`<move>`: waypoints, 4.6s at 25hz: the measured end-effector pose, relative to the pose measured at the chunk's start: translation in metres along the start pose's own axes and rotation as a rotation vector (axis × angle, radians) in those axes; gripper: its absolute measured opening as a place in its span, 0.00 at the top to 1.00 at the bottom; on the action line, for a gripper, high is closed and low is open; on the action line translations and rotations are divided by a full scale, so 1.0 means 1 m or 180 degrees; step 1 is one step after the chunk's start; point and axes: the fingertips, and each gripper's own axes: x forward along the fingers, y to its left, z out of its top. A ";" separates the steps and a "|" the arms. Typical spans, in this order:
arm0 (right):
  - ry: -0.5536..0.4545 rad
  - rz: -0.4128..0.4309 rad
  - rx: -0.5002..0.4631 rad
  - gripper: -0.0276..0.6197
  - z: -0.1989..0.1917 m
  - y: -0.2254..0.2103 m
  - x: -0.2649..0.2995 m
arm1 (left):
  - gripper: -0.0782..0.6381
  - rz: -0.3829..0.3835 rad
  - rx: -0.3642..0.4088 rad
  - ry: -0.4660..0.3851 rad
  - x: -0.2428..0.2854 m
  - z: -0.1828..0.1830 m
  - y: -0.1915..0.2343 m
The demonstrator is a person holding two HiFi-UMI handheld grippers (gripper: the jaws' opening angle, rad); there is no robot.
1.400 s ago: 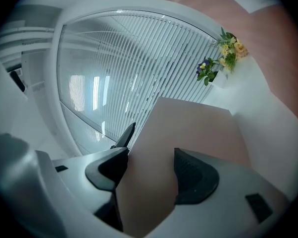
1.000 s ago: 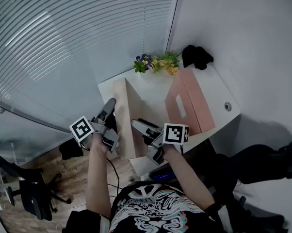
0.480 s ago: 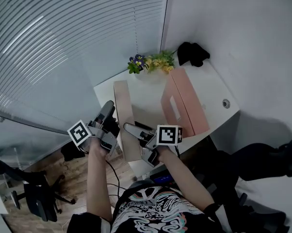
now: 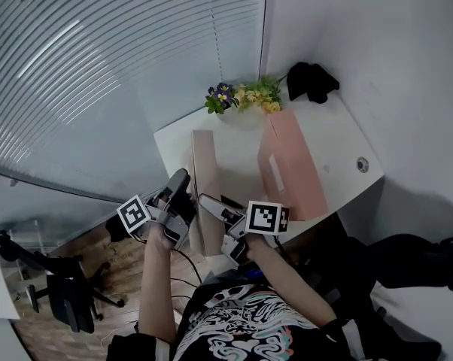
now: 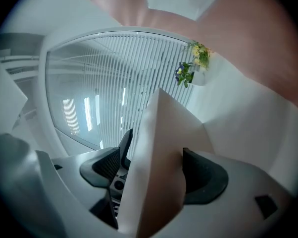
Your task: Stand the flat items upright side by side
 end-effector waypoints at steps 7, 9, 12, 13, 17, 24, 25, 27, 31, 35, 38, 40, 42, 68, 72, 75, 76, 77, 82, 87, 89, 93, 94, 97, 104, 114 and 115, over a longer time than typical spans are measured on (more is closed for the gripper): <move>-0.0201 -0.0269 -0.0379 0.42 0.008 0.009 -0.006 | 0.64 -0.0023 -0.0021 0.0161 0.007 0.002 0.004; -0.0306 -0.0360 -0.0400 0.43 0.012 0.007 -0.011 | 0.64 -0.0142 -0.0083 0.0307 0.015 -0.003 0.001; -0.0414 -0.0485 -0.0479 0.43 0.015 0.006 -0.012 | 0.64 -0.0305 -0.0212 0.0506 0.020 -0.005 0.000; -0.0440 -0.0527 -0.0515 0.43 0.015 0.006 -0.012 | 0.64 -0.0341 -0.0242 0.0584 0.021 -0.005 0.001; -0.0478 -0.0772 -0.0819 0.42 0.017 0.009 -0.014 | 0.64 -0.0430 -0.0245 0.0905 0.029 -0.008 0.006; -0.0455 -0.1290 -0.1374 0.40 0.028 0.020 -0.015 | 0.65 -0.0460 -0.0156 0.1234 0.028 -0.010 0.013; -0.0465 -0.1330 -0.1405 0.39 0.029 0.023 -0.014 | 0.65 -0.0436 -0.0097 0.1269 0.026 -0.010 0.016; -0.0476 -0.1484 -0.1537 0.39 0.036 0.023 -0.011 | 0.65 -0.0393 0.0009 0.1348 0.024 -0.013 0.022; -0.0203 -0.1807 -0.1893 0.35 0.050 0.021 0.007 | 0.65 -0.0411 -0.0031 0.1463 0.023 -0.023 0.030; -0.0047 -0.1930 -0.1994 0.34 0.067 0.022 0.025 | 0.65 -0.0415 -0.0083 0.1451 0.022 -0.022 0.036; 0.0032 -0.2207 -0.2147 0.34 0.086 0.018 0.032 | 0.65 -0.0408 -0.0020 0.1507 0.020 -0.023 0.037; 0.0136 -0.2400 -0.2297 0.34 0.098 0.014 0.038 | 0.64 -0.0372 0.0002 0.1581 0.018 -0.026 0.041; 0.0209 -0.2476 -0.2344 0.34 0.107 0.011 0.047 | 0.64 -0.0335 -0.0034 0.1610 0.016 -0.027 0.045; 0.0329 -0.2811 -0.1972 0.43 0.124 -0.026 0.070 | 0.64 -0.0275 -0.0039 0.1765 0.013 -0.029 0.061; 0.0264 -0.2796 -0.1915 0.45 0.123 -0.024 0.068 | 0.64 -0.0272 -0.0019 0.1782 0.013 -0.029 0.059; 0.0241 -0.2763 -0.1930 0.45 0.122 -0.022 0.068 | 0.64 -0.0276 -0.0009 0.1789 0.015 -0.028 0.057; 0.0222 -0.2747 -0.1937 0.46 0.122 -0.020 0.068 | 0.64 -0.0275 -0.0004 0.1794 0.015 -0.029 0.056; 0.0195 -0.2731 -0.1947 0.46 0.122 -0.018 0.067 | 0.64 -0.0274 0.0005 0.1799 0.015 -0.028 0.056; 0.0008 -0.2648 -0.2027 0.46 0.125 -0.003 0.060 | 0.64 -0.0265 0.0033 0.1801 0.014 -0.027 0.056; -0.0218 -0.2617 -0.2112 0.46 0.133 0.011 0.049 | 0.64 -0.0270 0.0023 0.1817 0.017 -0.030 0.055; -0.0321 -0.2601 -0.2174 0.46 0.136 0.019 0.047 | 0.64 -0.0280 0.0031 0.1840 0.017 -0.032 0.054; -0.0481 -0.2509 -0.2353 0.46 0.138 0.036 0.046 | 0.64 -0.0293 0.0031 0.1873 0.016 -0.036 0.053; -0.0525 -0.2483 -0.2409 0.46 0.139 0.041 0.046 | 0.64 -0.0295 0.0031 0.1879 0.016 -0.036 0.053; -0.0660 -0.2433 -0.2595 0.46 0.142 0.055 0.046 | 0.64 -0.0297 0.0048 0.1894 0.017 -0.037 0.052; -0.0921 -0.2225 -0.3104 0.45 0.137 0.085 0.043 | 0.64 -0.0283 0.0081 0.1914 0.017 -0.037 0.052; -0.1557 -0.1967 -0.3670 0.45 0.110 0.112 0.012 | 0.64 -0.0306 0.0060 0.1946 0.016 -0.045 0.049; -0.1628 -0.1935 -0.3724 0.45 0.106 0.114 0.008 | 0.64 -0.0306 0.0056 0.1957 0.016 -0.046 0.050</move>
